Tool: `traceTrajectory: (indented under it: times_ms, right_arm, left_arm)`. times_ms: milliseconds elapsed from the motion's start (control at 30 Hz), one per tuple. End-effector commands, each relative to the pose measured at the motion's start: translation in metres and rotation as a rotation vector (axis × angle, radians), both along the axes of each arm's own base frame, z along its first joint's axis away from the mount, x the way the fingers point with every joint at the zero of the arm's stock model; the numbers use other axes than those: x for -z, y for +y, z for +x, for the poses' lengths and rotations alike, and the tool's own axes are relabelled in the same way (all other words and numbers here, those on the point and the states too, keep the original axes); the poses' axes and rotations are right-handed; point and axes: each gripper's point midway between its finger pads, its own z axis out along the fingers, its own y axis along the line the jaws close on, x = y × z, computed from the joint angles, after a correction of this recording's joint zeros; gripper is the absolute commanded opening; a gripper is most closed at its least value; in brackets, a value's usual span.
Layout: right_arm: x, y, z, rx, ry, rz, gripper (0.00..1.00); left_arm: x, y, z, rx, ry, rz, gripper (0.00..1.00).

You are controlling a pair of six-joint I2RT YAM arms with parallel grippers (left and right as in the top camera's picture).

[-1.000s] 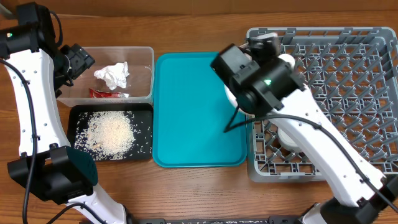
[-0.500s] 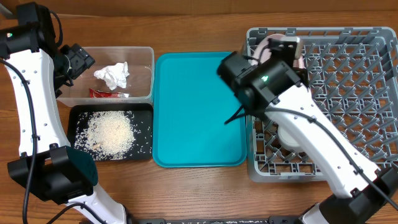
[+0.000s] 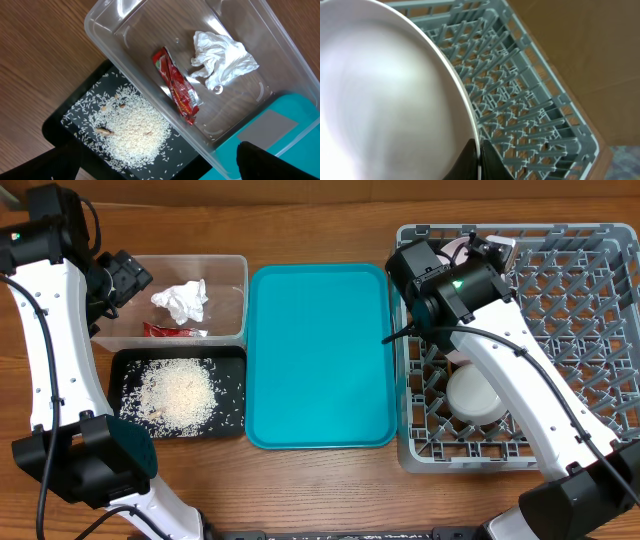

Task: Sort waste into correct bins and load items into the dishwasher
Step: 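Lower the white plate upright into the rack's back-left slots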

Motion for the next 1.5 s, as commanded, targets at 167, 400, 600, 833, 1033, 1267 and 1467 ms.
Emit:
traceTrajectory:
  times_ms: [167,400,600,833,1033,1267,1467]
  right_arm:
    - [0.01,0.002,0.004,-0.014,0.04,-0.011,0.04]
    - [0.027,0.004,0.009,-0.014,0.097,-0.049,0.04]
    - [0.031,0.005,0.011,-0.014,0.108,-0.056,0.04]
    - [0.038,0.011,0.01,-0.051,0.159,-0.023,0.04]
    - [0.047,0.021,0.013,-0.064,0.158,0.049,0.04]
    - [0.063,0.055,0.03,-0.21,0.195,0.199,0.14]
    - [0.066,0.068,0.037,-0.263,0.188,0.248,0.17]
  left_arm:
    - [-0.003,0.0,0.001,0.015,-0.004,0.018,1.0]
    - [-0.003,0.0,0.001,0.015,-0.004,0.018,1.0]
    - [-0.003,0.0,0.001,0.015,-0.004,0.018,1.0]
    - [-0.003,0.0,0.001,0.015,-0.004,0.018,1.0]
    - [-0.003,0.0,0.001,0.015,-0.004,0.018,1.0]
    - [-0.003,0.0,0.001,0.015,-0.004,0.018,1.0]
    - [-0.003,0.0,0.001,0.015,-0.004,0.018,1.0]
